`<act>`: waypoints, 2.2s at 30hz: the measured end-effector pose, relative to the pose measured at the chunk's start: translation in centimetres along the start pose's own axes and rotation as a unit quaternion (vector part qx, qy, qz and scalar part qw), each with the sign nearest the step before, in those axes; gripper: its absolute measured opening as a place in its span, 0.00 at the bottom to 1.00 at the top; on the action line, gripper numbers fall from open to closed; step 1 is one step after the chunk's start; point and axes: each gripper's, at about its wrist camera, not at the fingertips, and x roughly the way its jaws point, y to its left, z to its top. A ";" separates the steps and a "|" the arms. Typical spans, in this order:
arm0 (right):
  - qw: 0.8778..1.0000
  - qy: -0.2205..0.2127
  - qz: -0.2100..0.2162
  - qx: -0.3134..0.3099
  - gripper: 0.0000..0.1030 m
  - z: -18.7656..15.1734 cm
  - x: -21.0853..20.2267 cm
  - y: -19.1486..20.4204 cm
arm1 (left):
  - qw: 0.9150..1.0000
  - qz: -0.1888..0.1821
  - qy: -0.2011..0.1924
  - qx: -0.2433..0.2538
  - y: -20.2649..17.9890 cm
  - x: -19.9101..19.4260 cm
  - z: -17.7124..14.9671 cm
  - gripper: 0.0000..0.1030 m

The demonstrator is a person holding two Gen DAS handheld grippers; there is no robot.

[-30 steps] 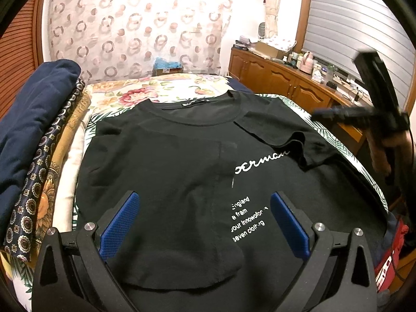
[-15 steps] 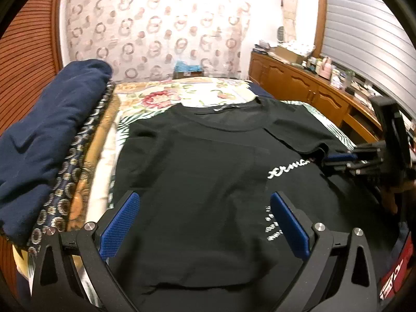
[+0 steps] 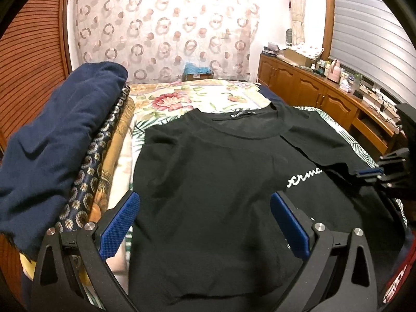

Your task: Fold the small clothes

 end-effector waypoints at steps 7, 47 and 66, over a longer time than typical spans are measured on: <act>0.999 -0.041 -0.002 0.021 0.26 0.1 -2.0 -0.9 | 0.999 0.017 -0.018 -0.030 2.7 0.4 2.5 0.92; 0.987 -0.056 -0.070 0.131 0.53 5.1 5.2 -12.7 | 0.996 0.013 0.081 0.029 3.8 9.9 8.4 0.07; 0.993 -0.035 -0.054 0.096 0.07 8.0 8.0 -12.9 | 1.000 -0.008 0.002 0.024 3.7 4.0 10.4 0.06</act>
